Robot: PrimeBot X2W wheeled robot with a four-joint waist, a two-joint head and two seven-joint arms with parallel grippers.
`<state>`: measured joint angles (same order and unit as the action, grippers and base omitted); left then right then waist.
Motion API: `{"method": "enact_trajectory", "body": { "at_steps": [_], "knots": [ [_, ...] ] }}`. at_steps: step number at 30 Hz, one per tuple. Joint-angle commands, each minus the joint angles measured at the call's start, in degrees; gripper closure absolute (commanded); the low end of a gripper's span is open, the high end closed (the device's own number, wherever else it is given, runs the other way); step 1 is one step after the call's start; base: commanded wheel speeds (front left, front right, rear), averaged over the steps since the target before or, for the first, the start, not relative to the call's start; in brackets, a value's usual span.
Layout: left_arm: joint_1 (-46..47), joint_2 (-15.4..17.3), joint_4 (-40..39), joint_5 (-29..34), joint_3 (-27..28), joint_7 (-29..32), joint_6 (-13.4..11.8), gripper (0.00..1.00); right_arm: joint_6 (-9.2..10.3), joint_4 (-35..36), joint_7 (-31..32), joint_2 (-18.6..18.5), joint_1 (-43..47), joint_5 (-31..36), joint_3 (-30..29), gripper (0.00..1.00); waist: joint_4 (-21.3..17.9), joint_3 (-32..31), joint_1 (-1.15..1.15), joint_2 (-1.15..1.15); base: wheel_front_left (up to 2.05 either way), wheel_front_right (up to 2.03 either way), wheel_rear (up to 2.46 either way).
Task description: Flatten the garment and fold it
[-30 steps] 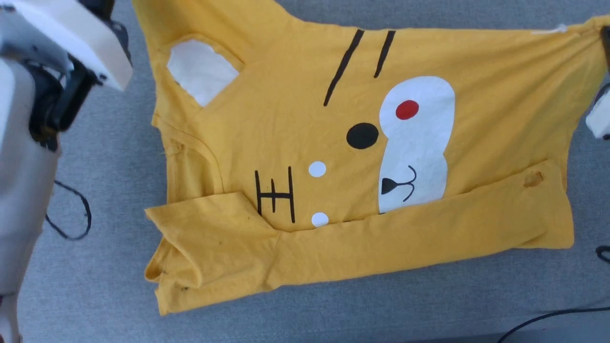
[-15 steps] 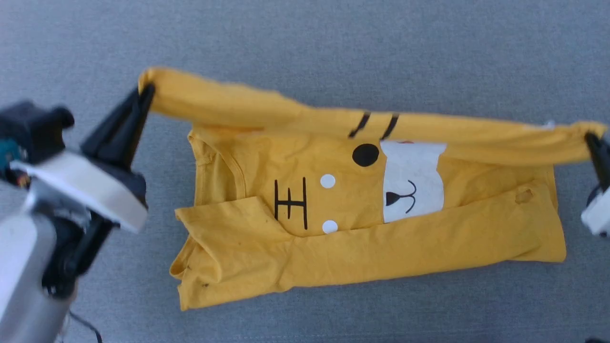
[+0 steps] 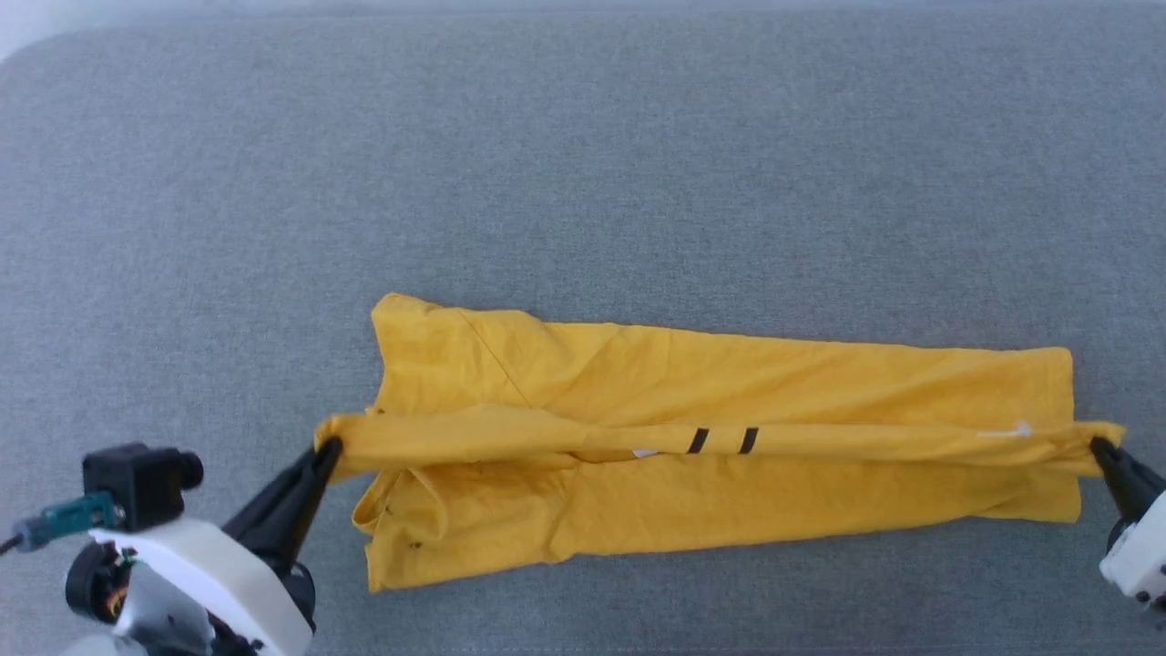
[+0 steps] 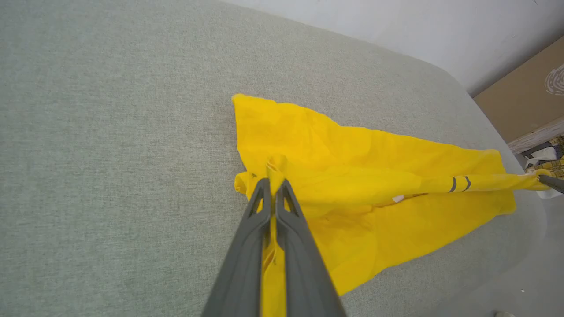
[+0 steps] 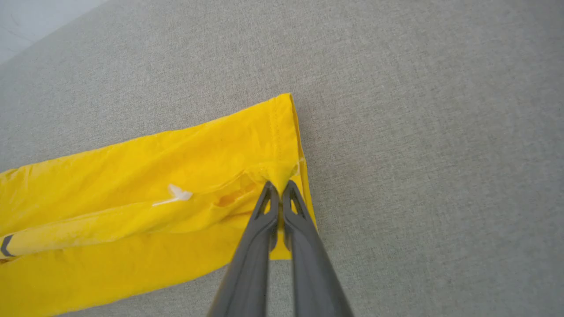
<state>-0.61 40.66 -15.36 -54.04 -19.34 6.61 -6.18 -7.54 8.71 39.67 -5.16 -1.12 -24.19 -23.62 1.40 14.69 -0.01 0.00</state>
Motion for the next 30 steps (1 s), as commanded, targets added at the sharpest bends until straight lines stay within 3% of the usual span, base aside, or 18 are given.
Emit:
{"method": "enact_trajectory", "body": {
  "at_steps": [1,15,17,18,19,20,21,25,30],
  "knots": [
    [-0.5,-0.1,0.3,-0.3,-0.2,0.3,-0.2,1.0,0.05,-0.3,0.1,0.2,0.7,0.2,0.1,0.94,0.1,0.0,0.01,0.0,0.0,0.0,0.0],
    [6.9,-5.0,14.1,-1.2,-7.9,7.9,2.9,1.0,0.05,-12.1,-0.5,0.9,-3.6,5.2,3.9,0.89,0.1,0.6,0.01,0.0,0.0,0.0,0.0],
    [8.4,-5.9,16.2,-1.1,-8.5,8.5,3.0,1.0,0.05,-13.7,-1.0,1.0,-4.4,5.6,4.3,0.78,0.0,0.8,0.01,0.0,0.0,0.0,0.0],
    [9.0,-6.3,17.0,-1.0,-8.8,8.7,3.1,1.0,0.05,-14.5,-1.1,1.0,-4.8,5.7,4.4,0.57,-0.1,0.9,0.01,0.0,0.0,0.0,0.0],
    [9.6,-6.6,17.7,-0.9,-8.9,8.7,3.1,0.55,0.05,-15.1,-1.1,1.0,-5.1,5.7,4.4,0.09,-0.1,1.0,0.01,0.0,0.0,0.0,0.0],
    [10.0,-6.9,18.1,-0.8,-9.0,8.7,3.1,0.14,0.05,-15.5,-1.0,1.1,-5.4,5.6,4.3,0.0,-0.2,1.0,0.01,0.0,0.0,0.0,0.0],
    [10.2,-7.1,18.3,-0.8,-9.0,8.6,3.0,0.0,0.05,-15.7,-0.9,1.1,-5.5,5.3,4.1,0.0,-0.3,1.0,0.01,0.0,0.0,0.0,0.0],
    [9.5,-6.8,17.4,-1.2,-8.4,8.3,2.2,0.0,0.05,-13.8,1.6,1.1,-5.0,4.6,3.2,0.0,-0.5,0.8,0.01,0.0,0.0,0.0,0.0],
    [7.1,-5.8,13.3,-0.5,-6.0,4.9,0.1,0.0,0.05,-6.5,3.4,1.0,-3.7,2.3,1.0,0.0,-0.9,0.3,0.01,0.0,0.0,0.0,0.0]
  ]
}}
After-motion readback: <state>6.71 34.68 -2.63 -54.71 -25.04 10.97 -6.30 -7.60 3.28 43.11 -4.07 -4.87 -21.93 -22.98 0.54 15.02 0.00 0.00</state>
